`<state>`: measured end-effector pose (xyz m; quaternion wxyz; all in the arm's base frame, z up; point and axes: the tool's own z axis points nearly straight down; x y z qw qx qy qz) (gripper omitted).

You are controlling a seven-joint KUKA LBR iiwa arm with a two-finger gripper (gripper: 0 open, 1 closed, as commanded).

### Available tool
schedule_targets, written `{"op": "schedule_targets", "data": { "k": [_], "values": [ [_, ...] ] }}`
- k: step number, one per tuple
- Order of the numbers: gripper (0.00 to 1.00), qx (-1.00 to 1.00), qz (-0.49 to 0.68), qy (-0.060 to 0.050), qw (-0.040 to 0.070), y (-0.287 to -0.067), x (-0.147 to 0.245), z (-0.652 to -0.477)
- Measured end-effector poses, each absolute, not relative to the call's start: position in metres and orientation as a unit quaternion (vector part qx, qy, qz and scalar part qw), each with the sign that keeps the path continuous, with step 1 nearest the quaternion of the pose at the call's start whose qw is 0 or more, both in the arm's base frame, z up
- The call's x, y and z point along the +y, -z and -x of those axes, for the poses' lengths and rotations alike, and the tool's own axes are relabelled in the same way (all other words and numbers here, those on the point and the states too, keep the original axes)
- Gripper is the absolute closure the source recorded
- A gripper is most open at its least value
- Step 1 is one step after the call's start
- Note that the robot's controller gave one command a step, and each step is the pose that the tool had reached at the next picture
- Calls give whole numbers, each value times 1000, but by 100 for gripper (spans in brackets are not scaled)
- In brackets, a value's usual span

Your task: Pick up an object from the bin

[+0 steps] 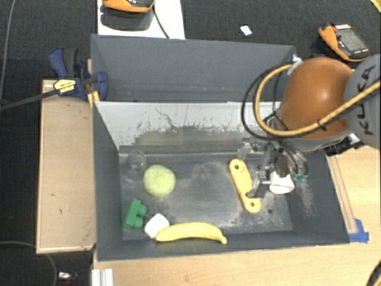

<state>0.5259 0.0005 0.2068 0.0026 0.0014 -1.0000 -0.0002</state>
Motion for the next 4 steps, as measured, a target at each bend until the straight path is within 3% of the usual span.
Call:
{"op": "schedule_targets", "data": {
  "k": [1, 2, 3, 4],
  "values": [
    [0, -1000, -1, 0, -2, -211, 0, -527],
    [0, -997, 79, 1, -3, -153, 10, -539],
    [0, -993, 121, 0, -3, -67, -46, -533],
    [0, -994, 105, 3, -7, -71, -48, -532]
  ]
}}
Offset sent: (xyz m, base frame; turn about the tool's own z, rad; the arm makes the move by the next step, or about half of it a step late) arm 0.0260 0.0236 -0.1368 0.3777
